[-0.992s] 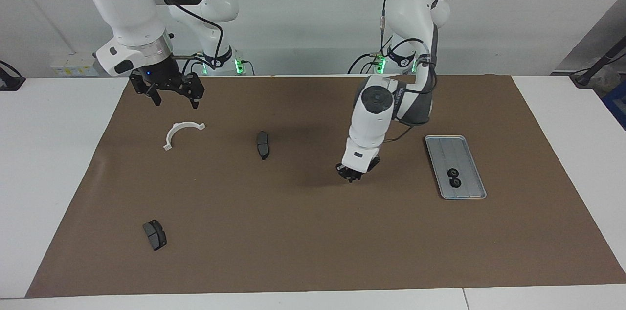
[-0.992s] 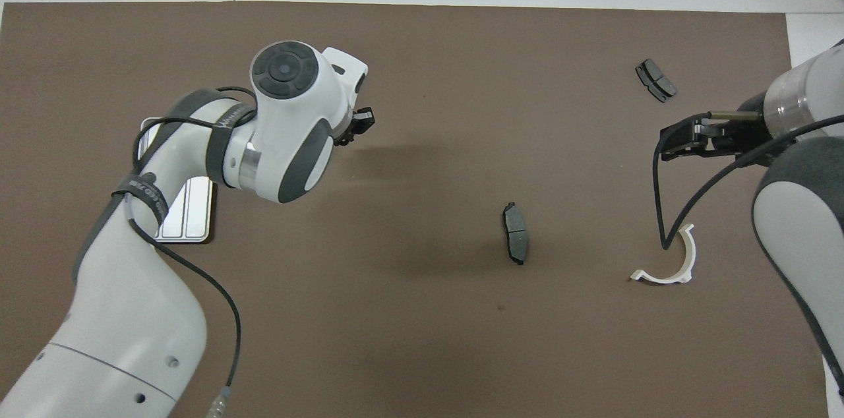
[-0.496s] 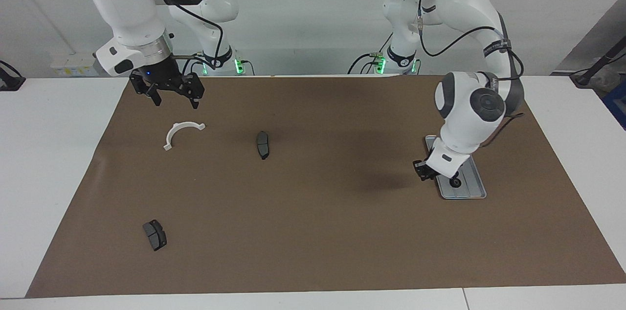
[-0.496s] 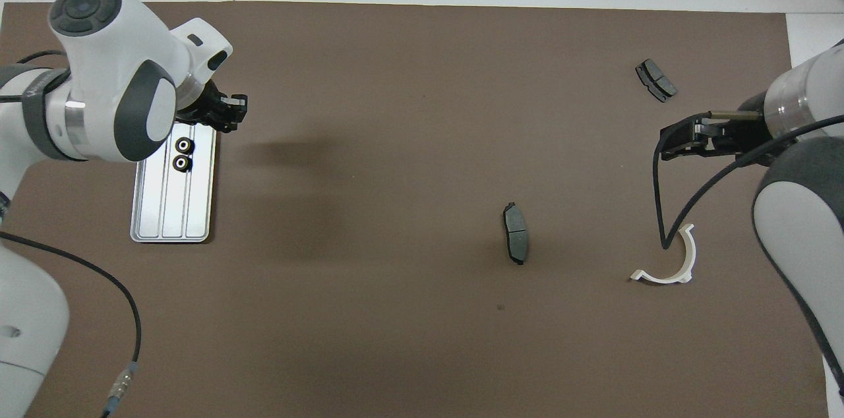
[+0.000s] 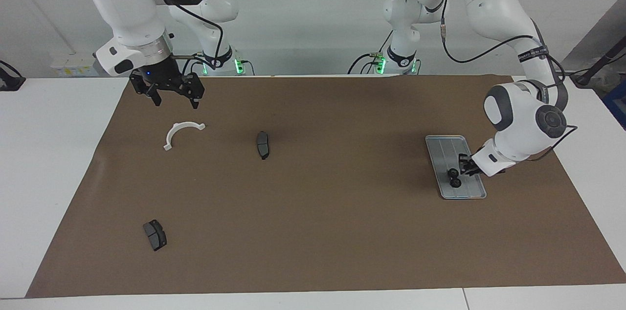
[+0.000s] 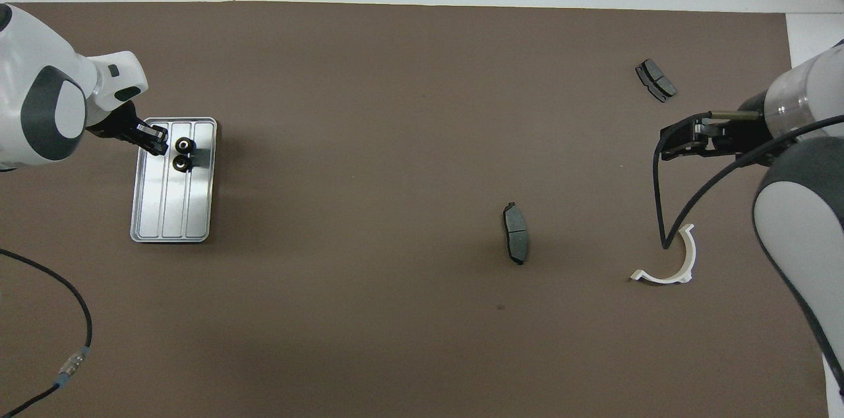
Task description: Pick bearing gear from pile to tray
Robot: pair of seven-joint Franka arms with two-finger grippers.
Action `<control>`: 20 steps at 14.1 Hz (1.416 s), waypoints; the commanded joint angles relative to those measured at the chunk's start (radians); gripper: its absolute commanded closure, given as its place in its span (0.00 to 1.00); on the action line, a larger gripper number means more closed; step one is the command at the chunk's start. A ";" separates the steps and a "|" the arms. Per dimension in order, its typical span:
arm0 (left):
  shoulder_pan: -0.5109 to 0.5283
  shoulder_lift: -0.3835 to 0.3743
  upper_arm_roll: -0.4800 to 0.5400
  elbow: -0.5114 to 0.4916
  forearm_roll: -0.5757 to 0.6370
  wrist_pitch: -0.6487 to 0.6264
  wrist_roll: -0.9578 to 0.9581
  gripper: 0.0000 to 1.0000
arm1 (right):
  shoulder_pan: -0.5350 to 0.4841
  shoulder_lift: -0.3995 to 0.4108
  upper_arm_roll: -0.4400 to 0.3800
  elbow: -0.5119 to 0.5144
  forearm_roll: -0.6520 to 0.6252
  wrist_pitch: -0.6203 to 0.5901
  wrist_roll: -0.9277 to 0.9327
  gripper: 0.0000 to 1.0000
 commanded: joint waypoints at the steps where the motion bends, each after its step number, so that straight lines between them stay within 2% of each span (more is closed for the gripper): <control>1: 0.026 0.024 -0.009 0.004 0.010 0.037 0.086 1.00 | -0.010 -0.026 0.003 -0.031 0.001 0.024 -0.028 0.00; 4: 0.026 0.037 -0.009 0.006 0.012 0.055 0.091 0.98 | -0.010 -0.026 0.003 -0.031 0.001 0.023 -0.028 0.00; 5: 0.026 0.034 -0.009 0.013 0.012 0.045 0.091 0.70 | -0.010 -0.026 0.003 -0.031 0.001 0.023 -0.028 0.00; 6: 0.025 0.029 -0.009 0.018 0.012 0.043 0.091 0.48 | -0.010 -0.026 0.003 -0.031 0.001 0.023 -0.028 0.00; 8: 0.025 0.018 -0.009 0.048 0.012 0.009 0.086 0.44 | -0.010 -0.026 0.003 -0.031 0.001 0.023 -0.028 0.00; 9: 0.023 0.014 -0.009 0.076 0.012 -0.030 0.085 0.38 | -0.010 -0.026 0.003 -0.031 0.001 0.023 -0.028 0.00; 10: 0.023 0.003 -0.011 0.114 0.010 -0.078 0.074 0.25 | -0.010 -0.026 0.003 -0.031 0.001 0.023 -0.028 0.00; 11: 0.017 -0.009 -0.009 0.151 0.012 -0.133 0.072 0.17 | -0.010 -0.026 0.003 -0.031 0.001 0.023 -0.028 0.00; 12: 0.011 -0.035 -0.008 0.180 0.010 -0.199 0.068 0.04 | -0.010 -0.026 0.003 -0.031 0.001 0.023 -0.028 0.00; 13: 0.009 -0.058 -0.006 0.209 0.009 -0.259 0.042 0.00 | -0.010 -0.026 0.003 -0.033 0.001 0.023 -0.028 0.00; 15: 0.006 -0.116 -0.008 0.259 0.009 -0.342 -0.056 0.00 | -0.010 -0.026 0.003 -0.031 0.001 0.023 -0.028 0.00; 18: 0.005 -0.227 -0.021 0.260 0.007 -0.382 -0.207 0.00 | -0.010 -0.026 0.003 -0.033 0.001 0.023 -0.028 0.00; 20: 0.003 -0.291 -0.023 0.260 0.009 -0.442 -0.216 0.00 | -0.010 -0.026 0.003 -0.031 0.001 0.023 -0.028 0.00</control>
